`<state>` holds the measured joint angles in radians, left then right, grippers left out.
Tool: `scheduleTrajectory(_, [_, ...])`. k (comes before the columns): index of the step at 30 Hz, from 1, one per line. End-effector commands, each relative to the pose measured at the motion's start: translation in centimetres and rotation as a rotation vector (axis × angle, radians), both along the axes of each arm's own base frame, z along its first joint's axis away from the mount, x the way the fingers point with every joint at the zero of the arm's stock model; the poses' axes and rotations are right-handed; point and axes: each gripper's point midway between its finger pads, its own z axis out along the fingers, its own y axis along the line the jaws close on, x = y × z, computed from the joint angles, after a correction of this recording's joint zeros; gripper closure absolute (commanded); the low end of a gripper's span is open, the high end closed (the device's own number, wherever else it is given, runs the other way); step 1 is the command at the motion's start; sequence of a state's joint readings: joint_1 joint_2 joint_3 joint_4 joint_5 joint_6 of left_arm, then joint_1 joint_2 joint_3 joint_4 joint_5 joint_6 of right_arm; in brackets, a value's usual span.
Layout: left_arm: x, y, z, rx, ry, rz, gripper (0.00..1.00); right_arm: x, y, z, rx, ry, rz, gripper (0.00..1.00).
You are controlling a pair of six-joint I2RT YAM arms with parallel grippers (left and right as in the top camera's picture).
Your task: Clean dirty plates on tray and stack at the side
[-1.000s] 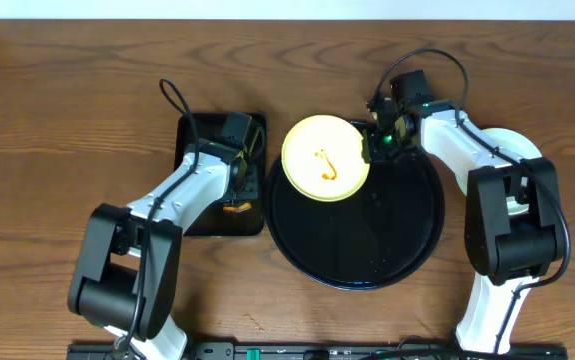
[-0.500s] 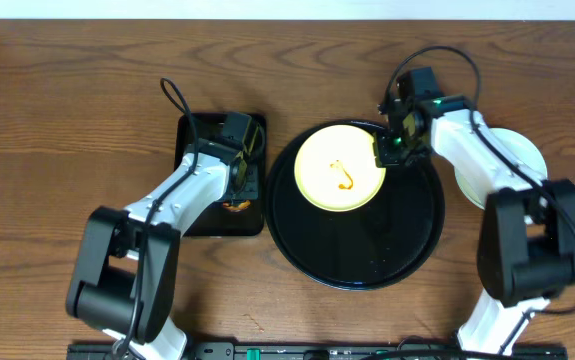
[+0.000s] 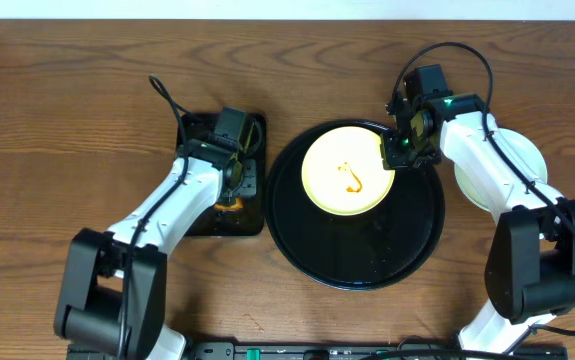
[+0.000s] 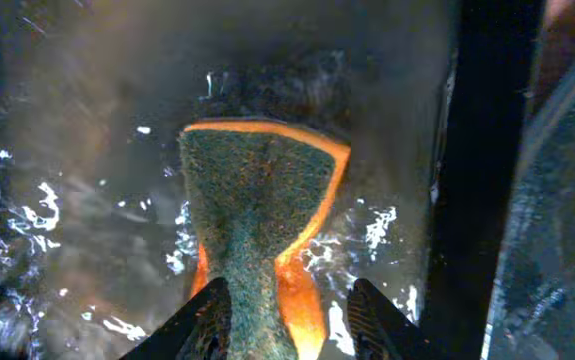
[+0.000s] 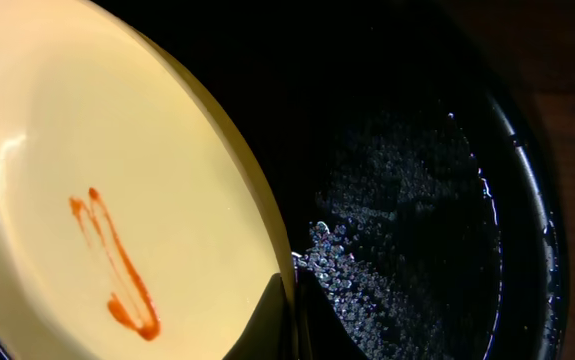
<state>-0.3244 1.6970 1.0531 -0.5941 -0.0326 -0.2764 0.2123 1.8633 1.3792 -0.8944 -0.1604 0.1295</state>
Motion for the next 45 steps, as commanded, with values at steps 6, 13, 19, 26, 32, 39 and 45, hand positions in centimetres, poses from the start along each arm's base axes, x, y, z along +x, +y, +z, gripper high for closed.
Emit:
scheduleTrajectory(6, [-0.5,0.4,-3.4,0.026,0.070,0.007,0.55,-0.2,0.5,0.3,-0.002,0.000,0.024,0.99])
scheduleTrajectory(13, [-0.8,0.5,-4.1,0.032,0.089,0.007,0.92,-0.4,0.5,0.3,-0.003,0.003,0.029,0.99])
scheduleTrajectory(19, [-0.9,0.5,-3.4,0.030,0.085,0.007,0.93,-0.4,0.5,0.2,-0.004,0.005,0.030,0.99])
scheduleTrajectory(26, [-0.3,0.4,0.5,-0.002,-0.014,0.007,0.92,-0.5,0.5,0.2,-0.005,0.009,0.030,0.99])
scheduleTrajectory(32, [-0.2,0.4,1.5,-0.007,-0.039,0.008,0.59,-0.5,0.5,0.2,-0.005,0.009,0.030,0.99])
scheduleTrajectory(39, [-0.2,0.4,0.9,-0.003,-0.028,0.008,0.57,-0.6,0.5,0.2,-0.005,0.012,0.030,0.99])
scheduleTrajectory(45, [-0.4,0.4,0.0,0.006,-0.002,0.008,0.57,-0.6,0.5,0.2,-0.006,0.012,0.030,0.99])
